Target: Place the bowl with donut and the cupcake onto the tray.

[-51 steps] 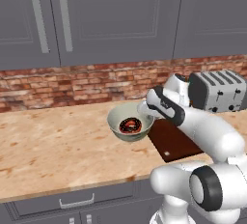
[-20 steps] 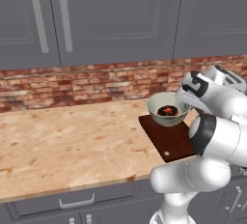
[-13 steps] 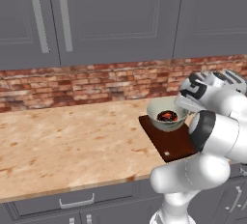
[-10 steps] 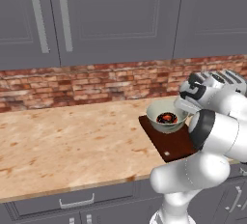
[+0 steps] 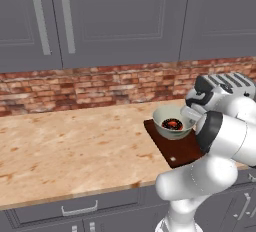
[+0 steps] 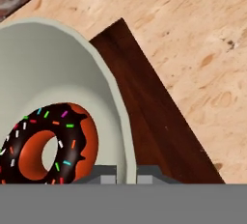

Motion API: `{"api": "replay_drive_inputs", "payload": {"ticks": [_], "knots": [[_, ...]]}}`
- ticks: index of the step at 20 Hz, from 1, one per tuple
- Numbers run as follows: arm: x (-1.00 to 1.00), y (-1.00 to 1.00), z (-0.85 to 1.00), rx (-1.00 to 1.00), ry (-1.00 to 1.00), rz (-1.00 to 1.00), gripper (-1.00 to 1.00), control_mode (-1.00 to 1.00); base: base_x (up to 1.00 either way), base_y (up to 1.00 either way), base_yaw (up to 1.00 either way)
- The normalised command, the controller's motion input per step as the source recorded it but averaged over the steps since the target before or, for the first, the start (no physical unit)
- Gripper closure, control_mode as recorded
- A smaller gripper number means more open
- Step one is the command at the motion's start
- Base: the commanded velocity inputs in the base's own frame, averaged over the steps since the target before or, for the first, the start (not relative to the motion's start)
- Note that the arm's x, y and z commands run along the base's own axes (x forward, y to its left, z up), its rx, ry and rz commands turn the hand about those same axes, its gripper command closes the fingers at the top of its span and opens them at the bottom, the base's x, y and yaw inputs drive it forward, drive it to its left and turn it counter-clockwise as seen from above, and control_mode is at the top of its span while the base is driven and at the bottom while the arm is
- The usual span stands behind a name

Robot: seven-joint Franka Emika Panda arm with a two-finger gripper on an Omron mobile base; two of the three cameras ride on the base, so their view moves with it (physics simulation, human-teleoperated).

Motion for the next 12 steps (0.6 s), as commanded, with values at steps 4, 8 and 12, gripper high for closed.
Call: {"api": "replay_drive_inputs", "payload": {"ticks": [4,8,12], "knots": [[0.0,0.0,0.0,0.0,0.0,0.0,1.0,-1.0,0.0,0.0,0.0],[0.0,0.0,0.0,0.0,0.0,0.0,-1.0,-1.0,0.0,0.0,0.0],[0.0,0.0,0.0,0.0,0.0,0.0,-1.0,-1.0,0.0,0.0,0.0]]}}
